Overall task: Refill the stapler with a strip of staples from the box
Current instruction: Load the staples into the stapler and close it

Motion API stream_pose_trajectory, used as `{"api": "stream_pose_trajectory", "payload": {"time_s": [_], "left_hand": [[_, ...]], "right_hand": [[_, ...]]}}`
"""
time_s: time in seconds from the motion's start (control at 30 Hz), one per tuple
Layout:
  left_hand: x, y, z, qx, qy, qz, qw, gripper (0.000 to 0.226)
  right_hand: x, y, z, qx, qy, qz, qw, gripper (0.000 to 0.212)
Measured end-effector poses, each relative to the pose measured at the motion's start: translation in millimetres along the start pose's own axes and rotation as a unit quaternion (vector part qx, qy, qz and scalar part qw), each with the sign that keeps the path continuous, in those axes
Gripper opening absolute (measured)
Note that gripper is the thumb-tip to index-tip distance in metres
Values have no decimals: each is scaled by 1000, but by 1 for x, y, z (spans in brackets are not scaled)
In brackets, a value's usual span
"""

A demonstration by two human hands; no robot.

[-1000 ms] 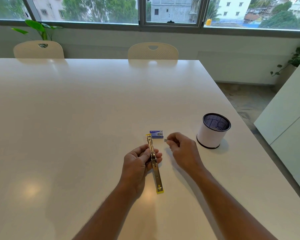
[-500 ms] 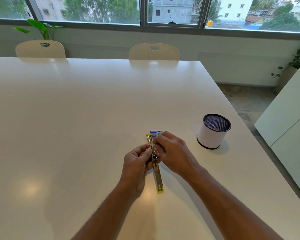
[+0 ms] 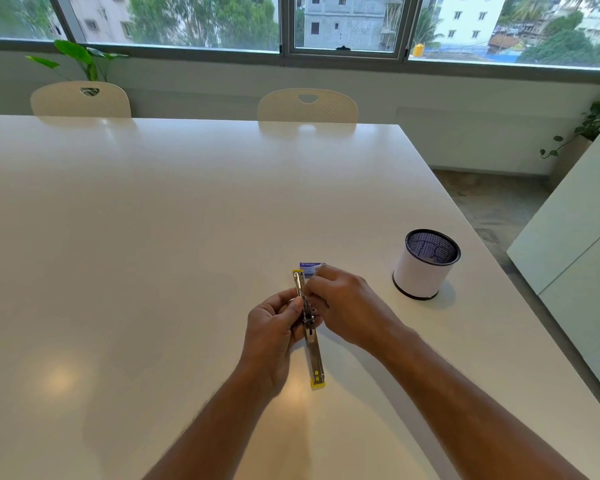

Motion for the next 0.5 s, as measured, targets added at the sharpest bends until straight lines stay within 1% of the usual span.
{"api": "stream_pose_trajectory", "payload": {"time_s": [0.13, 0.3, 0.5], "left_hand": [[0, 0, 0, 1, 0, -4, 1000, 24], [2, -1, 1, 1, -2, -13, 1000, 23], [2, -1, 0, -3, -6, -14, 1000, 24]], "right_hand": [[2, 0, -1, -9, 29, -16, 999, 11], [6, 1, 8, 30, 74, -27, 996, 7], [8, 3, 12, 41, 107, -33, 993, 7]]}}
Point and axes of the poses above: each hand's wrist, its own y-axis towards the middle knuckle, its own x-axis out of the palm, z = x × y, the point moved 9 cm from there along y, towards the middle knuckle, and after that the axes turned 13 degrees about -y, right-handed, at the moved point
